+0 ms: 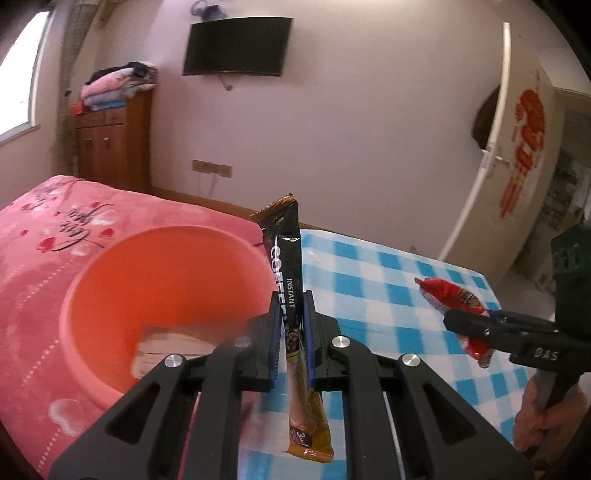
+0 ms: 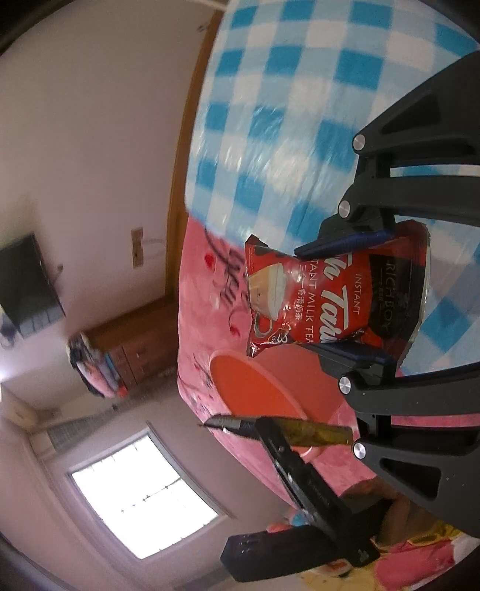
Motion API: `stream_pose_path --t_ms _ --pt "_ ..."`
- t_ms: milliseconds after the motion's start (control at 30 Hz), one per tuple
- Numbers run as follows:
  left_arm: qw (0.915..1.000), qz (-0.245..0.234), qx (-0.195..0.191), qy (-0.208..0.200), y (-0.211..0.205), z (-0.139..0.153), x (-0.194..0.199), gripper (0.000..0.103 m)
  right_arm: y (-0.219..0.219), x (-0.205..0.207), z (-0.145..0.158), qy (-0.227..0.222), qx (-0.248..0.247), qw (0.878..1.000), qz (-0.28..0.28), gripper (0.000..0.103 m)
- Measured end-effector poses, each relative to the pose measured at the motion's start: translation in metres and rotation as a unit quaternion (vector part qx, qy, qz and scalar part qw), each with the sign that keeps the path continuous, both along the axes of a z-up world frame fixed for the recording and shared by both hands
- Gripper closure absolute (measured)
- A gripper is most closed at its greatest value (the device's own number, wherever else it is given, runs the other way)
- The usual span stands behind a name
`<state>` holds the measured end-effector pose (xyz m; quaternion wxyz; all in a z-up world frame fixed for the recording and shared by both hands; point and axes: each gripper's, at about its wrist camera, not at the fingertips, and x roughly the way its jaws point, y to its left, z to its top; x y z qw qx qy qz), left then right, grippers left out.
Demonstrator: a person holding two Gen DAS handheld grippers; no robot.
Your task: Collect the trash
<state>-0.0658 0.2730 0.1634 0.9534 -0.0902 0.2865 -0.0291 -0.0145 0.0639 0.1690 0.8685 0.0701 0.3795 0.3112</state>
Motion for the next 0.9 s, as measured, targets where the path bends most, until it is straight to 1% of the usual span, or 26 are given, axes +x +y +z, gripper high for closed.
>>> stream_pose_path --t_ms 100,300,433,600,700,733,767,800,833,867,900 --pt "0.9996 0.026 0.003 0.004 0.024 -0.002 0.003 0.090 0.033 0.007 0.009 -0.006 -0.004 1.000 0.027 0.060" --pt "0.9982 0.058 0.002 0.018 0.054 -0.012 0.012 0.090 0.094 0.022 0.024 -0.017 -0.004 0.997 0.072 0.060" --pt "0.9974 0.067 -0.003 0.026 0.069 -0.018 0.017 0.090 0.126 0.031 0.028 -0.018 -0.002 0.996 0.093 0.060" --pt "0.9968 0.073 -0.008 0.032 0.079 -0.025 0.022 0.090 0.159 0.040 0.025 -0.013 -0.002 0.994 0.110 0.060" --pt "0.9965 0.074 -0.011 0.036 0.081 -0.029 0.026 0.088 0.171 0.045 0.021 -0.010 -0.014 0.994 0.111 0.054" --pt "0.9963 0.075 -0.010 0.040 0.083 -0.031 0.030 0.085 0.171 0.048 0.019 -0.008 -0.012 0.994 0.108 0.043" --pt "0.9960 0.077 -0.008 0.046 0.083 -0.034 0.033 0.080 0.169 0.049 0.019 -0.007 -0.001 0.994 0.108 0.037" --pt "0.9955 0.079 -0.007 0.052 0.083 -0.037 0.035 0.074 0.164 0.050 0.019 -0.010 0.012 0.994 0.107 0.026" --pt "0.9951 0.082 -0.005 0.055 0.082 -0.040 0.035 0.059 0.161 0.048 0.020 -0.016 0.015 0.995 0.102 0.020" --pt "0.9942 0.090 0.001 0.058 0.081 -0.041 0.036 0.046 0.158 0.048 0.021 -0.023 0.015 0.995 0.095 0.019" --pt "0.9939 0.094 0.004 0.057 0.080 -0.042 0.036 0.042 0.152 0.045 0.023 -0.033 0.010 0.996 0.086 0.019"
